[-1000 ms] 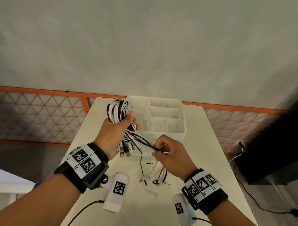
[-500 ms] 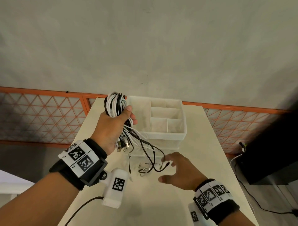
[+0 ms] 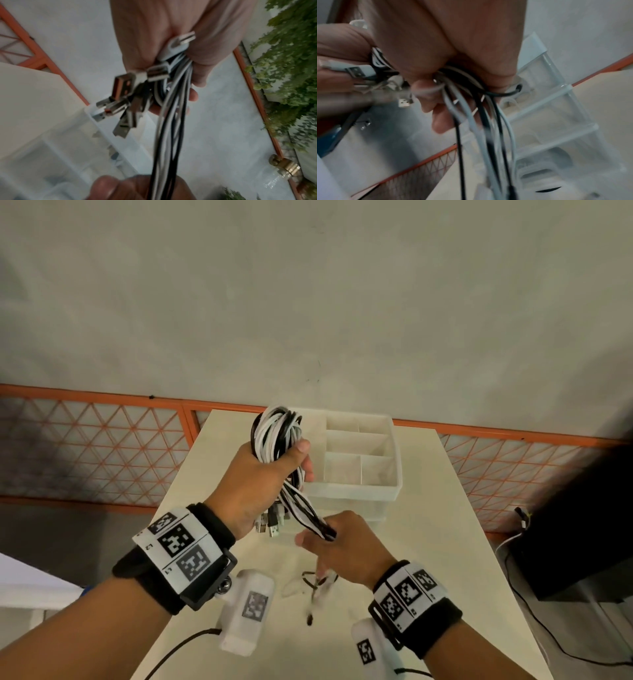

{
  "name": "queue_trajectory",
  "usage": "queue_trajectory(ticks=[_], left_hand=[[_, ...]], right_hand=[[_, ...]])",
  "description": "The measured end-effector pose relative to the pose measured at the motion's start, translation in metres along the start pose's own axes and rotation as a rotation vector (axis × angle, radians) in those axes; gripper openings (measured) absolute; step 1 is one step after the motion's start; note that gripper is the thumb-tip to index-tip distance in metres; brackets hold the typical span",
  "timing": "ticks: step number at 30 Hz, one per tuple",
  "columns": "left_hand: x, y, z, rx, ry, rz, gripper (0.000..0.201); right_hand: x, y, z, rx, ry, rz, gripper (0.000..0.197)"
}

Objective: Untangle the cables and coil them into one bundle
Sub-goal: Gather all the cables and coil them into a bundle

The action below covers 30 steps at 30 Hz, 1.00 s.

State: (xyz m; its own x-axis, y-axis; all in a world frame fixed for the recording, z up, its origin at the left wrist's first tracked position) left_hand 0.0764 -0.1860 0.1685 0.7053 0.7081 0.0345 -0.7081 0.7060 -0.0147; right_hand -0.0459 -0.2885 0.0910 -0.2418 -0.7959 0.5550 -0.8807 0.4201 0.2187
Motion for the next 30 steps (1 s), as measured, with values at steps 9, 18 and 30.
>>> queue_trajectory(ticks=[9,18,30], left_hand=[[-0.015,0.019,-0.025,0.258,-0.271,-0.452,0.031],[-0.039,0.018,-0.049,0.259,-0.627,-0.283,0.018],[-0.014,0.009,-0.047,0.270,-0.197,-0.064,0.015]], right_hand=[[0.035,-0.005,0.006,-0.138,0.567,0.246,0.014],[0.042,-0.001,-0.008,-0.002,0.378,0.356,0.037],[0.064,0.015,-0.004,0.116,0.019,0.289,0.025]])
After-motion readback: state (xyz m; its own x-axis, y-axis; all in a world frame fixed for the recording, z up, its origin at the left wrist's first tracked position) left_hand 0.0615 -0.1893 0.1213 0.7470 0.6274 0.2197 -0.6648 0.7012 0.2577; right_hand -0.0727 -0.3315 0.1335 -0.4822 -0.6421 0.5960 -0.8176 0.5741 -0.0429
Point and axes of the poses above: each hand's wrist, its own y-axis away from the middle knuckle, its own x-axis out of the back of the hand, z = x × y, the point moved 2 cm from there along -y, towards the middle knuckle, and after that the axes turned 2 degrees about x, right-handed, at the moved point
